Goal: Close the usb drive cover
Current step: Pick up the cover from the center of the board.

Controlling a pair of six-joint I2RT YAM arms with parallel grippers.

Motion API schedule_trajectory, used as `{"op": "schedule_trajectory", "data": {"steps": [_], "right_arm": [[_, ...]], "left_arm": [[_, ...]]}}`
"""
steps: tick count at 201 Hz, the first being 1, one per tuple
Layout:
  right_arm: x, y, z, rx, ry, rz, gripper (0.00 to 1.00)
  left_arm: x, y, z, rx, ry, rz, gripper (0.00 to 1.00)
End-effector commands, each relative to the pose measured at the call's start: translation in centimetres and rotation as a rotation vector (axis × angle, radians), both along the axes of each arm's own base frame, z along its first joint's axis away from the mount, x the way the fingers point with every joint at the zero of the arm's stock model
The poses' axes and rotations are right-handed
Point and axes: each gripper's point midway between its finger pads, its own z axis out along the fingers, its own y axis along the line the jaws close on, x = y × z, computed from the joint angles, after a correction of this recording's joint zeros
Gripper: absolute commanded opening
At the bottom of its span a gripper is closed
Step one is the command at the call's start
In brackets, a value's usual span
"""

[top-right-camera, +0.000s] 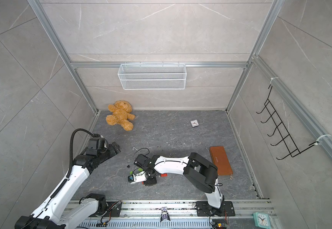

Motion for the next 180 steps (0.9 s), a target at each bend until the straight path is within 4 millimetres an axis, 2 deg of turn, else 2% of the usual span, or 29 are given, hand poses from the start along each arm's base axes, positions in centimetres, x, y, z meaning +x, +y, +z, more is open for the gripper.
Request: {"op": "schedule_trajectory", "data": {"steps": [1, 51, 123, 157, 180], "right_arm": [[0.2, 0.7, 0.2, 0.018, -0.01, -0.011, 0.31], [-0.1, 1.2, 0.1, 0.027, 0.003, 0.011, 0.33], [-0.4, 1.0, -0.6, 0.001, 0.021, 0.028, 0.33], [-0.5, 0.9, -1.0, -0.013, 0.026, 0.033, 0.31], [-0.5, 0.8, -1.2, -0.023, 0.03, 0.033, 0.26]], "left_arm": [[0.5, -0.3, 1.4, -0.02, -0.027, -0.007, 0.91], [0.4, -0.3, 1.3, -0.021, -0.025, -0.009, 0.91], [0.2, -0.2, 1.3, -0.015, -0.025, -0.008, 0.91], [0.2, -0.2, 1.2, -0.013, -0.027, -0.009, 0.91], [0.1, -0.1, 1.1, -0.012, -0.025, -0.007, 0.91]]}}
